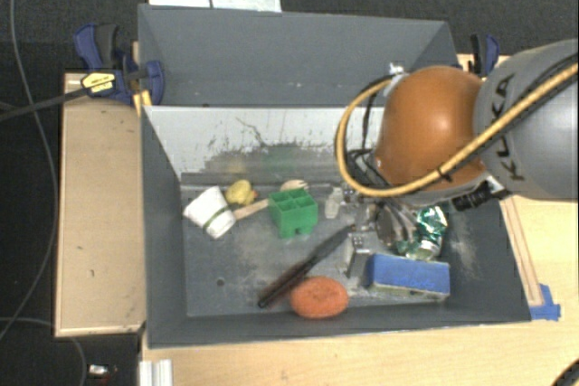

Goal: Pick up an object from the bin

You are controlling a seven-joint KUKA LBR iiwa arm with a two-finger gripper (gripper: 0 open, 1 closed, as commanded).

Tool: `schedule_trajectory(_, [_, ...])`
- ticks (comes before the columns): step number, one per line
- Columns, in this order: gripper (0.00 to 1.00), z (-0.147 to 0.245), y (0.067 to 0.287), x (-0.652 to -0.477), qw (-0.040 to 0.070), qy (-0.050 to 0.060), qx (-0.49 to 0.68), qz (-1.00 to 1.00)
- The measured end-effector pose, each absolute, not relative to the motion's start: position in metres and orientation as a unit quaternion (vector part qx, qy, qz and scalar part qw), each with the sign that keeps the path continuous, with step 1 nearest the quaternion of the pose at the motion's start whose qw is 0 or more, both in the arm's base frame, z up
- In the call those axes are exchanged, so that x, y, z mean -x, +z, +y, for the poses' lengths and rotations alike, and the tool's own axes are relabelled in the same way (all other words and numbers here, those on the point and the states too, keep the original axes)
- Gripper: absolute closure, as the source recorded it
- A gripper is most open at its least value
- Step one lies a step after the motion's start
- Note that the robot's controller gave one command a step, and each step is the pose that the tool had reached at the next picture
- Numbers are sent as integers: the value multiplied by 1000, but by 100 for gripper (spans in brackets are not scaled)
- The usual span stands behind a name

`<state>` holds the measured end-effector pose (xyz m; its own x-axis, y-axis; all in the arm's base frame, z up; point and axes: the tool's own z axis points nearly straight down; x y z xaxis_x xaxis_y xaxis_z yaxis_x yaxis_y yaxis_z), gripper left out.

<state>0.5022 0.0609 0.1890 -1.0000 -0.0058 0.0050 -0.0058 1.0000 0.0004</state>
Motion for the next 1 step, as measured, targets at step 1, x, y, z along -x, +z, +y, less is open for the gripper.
schedule_trajectory(1, [0,61,192,-504,-1,0,-2,-1000])
